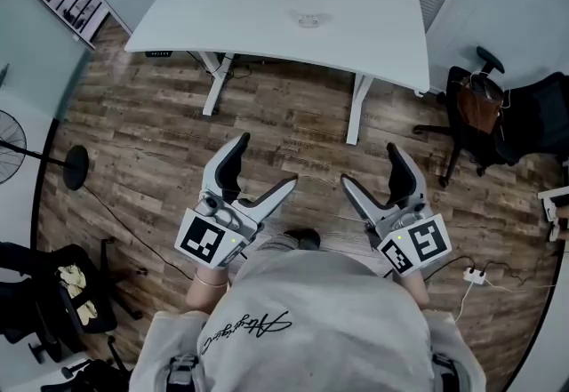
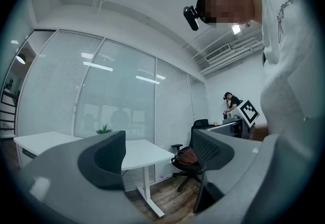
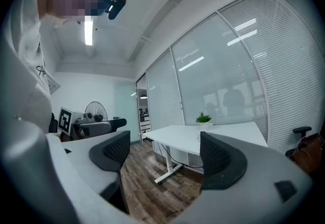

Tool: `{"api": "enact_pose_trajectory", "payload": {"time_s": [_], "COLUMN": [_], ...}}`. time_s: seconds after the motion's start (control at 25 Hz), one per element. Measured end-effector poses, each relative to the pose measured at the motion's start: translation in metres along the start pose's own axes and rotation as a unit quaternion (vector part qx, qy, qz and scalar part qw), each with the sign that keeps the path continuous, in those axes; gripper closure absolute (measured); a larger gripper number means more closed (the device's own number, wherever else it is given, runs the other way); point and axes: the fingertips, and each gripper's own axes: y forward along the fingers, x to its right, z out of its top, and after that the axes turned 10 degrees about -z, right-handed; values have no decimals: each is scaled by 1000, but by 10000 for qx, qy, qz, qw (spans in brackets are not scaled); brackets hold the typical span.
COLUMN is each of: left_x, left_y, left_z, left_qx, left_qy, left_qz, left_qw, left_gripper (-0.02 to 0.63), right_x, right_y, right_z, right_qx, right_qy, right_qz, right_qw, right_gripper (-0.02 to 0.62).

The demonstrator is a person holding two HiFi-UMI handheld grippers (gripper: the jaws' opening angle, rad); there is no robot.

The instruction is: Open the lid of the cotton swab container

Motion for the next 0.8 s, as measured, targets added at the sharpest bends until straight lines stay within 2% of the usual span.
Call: {"api": "enact_pose_trajectory", "payload": {"time_s": [0.8], "left_x": [-9], "left_y": [-2], "left_z": [-1], "left_qx": [14], "left_qy": [8], "left_qz": [-14], "left_qw": [10000], "left_gripper": [210], "right_x": [0], "right_y": [5], "right_z": [5], "right_qx": [55], "right_qy": [-52], "right_qz": [-71], "right_qw": [9999], "right_gripper": [181]}}
